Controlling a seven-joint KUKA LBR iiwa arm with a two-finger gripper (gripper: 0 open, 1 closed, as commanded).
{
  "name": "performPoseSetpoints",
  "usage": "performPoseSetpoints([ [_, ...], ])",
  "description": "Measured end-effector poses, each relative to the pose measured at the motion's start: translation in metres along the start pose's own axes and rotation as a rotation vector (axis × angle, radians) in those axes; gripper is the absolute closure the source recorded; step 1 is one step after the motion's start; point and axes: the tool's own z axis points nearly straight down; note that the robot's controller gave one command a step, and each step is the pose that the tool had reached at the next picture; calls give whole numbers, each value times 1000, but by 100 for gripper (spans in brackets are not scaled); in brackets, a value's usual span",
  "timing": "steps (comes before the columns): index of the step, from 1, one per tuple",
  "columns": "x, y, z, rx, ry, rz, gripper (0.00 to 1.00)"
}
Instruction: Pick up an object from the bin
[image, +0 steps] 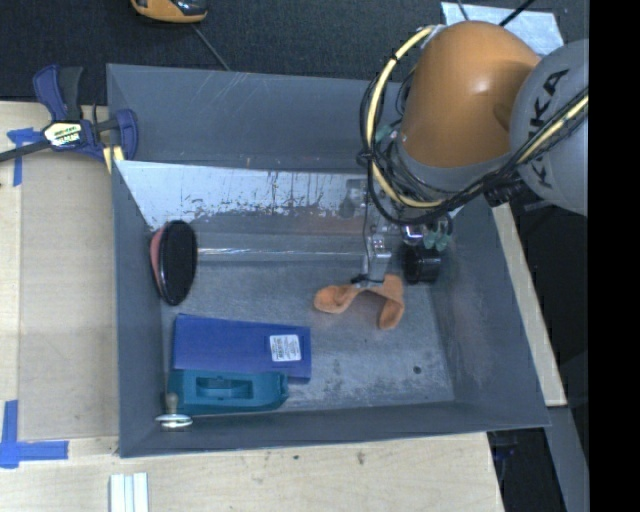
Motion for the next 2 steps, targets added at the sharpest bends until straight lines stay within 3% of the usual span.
performPoseSetpoints([
  [1, -1, 0, -5, 0, -9, 1, 0],
  [2, 12, -23, 40, 0, -13, -74, 0],
])
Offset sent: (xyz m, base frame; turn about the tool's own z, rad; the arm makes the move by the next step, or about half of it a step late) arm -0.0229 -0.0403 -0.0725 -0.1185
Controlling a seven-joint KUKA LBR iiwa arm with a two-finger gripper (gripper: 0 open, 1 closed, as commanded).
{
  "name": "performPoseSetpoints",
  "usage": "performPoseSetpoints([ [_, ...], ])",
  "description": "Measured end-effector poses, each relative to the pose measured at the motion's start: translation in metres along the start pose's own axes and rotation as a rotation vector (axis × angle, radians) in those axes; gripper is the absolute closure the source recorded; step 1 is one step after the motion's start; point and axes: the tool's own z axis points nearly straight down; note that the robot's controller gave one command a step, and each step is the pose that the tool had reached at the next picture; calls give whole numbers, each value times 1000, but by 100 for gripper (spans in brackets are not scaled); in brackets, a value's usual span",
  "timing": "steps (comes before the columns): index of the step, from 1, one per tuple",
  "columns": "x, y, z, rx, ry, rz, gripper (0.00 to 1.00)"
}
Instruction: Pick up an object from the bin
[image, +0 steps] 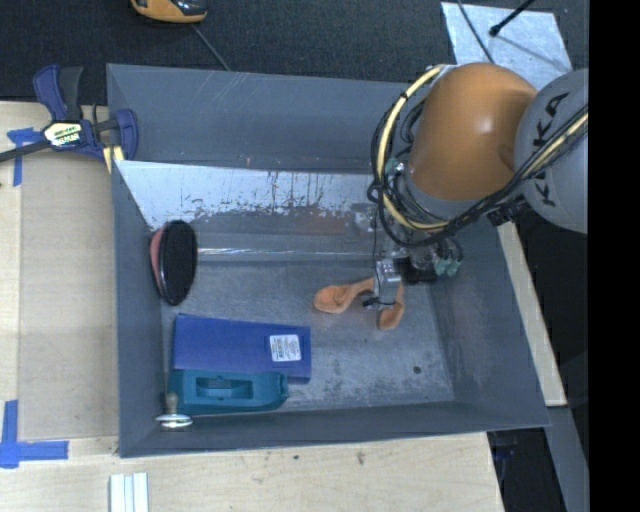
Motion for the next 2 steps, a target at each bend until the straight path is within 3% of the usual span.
performPoseSetpoints([
  [1, -17, -19, 29, 0, 4, 50, 0],
  [2, -14, -36, 60, 0, 4, 36, 0],
])
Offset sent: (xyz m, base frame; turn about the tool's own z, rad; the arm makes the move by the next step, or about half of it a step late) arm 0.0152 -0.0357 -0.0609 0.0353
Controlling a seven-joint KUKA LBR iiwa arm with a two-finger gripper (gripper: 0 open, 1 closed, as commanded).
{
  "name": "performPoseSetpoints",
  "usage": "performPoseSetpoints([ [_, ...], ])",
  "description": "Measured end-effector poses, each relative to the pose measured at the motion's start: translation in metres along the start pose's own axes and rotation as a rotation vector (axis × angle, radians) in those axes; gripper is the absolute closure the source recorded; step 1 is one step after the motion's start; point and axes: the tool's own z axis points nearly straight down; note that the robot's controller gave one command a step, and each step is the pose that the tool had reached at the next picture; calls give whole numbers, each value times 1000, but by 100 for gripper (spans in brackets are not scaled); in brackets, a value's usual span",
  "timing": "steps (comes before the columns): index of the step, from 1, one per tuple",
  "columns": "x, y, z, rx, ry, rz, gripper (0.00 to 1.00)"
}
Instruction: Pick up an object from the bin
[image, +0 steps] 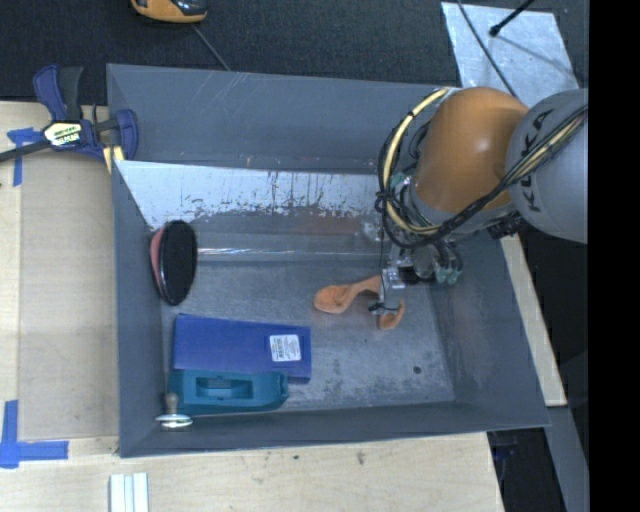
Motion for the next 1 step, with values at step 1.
performPoseSetpoints([
  [1, -15, -6, 39, 0, -2, 143, 0],
])
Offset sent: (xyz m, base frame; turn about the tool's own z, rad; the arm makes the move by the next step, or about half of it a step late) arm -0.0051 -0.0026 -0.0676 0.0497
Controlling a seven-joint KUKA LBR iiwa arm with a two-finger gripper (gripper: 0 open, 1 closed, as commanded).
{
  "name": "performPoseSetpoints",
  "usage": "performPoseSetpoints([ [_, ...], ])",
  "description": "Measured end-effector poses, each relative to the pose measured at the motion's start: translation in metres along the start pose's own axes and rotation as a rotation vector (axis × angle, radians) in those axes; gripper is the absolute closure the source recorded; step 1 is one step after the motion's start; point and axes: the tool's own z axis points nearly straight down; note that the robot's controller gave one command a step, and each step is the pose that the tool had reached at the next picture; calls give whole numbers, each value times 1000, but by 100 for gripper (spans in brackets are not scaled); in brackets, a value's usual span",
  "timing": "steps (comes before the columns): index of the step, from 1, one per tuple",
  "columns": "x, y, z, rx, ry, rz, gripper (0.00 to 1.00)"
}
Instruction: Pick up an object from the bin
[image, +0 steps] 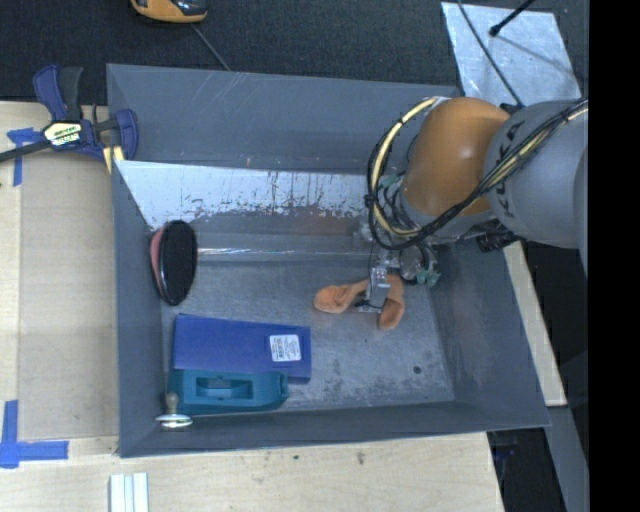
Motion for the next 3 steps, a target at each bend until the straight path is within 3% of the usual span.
performPoseSetpoints([
  [1, 17, 0, 25, 0, 3, -90, 0],
  [2, 14, -6, 33, 0, -3, 148, 100],
  [3, 14, -6, 33, 0, -3, 148, 100],
])
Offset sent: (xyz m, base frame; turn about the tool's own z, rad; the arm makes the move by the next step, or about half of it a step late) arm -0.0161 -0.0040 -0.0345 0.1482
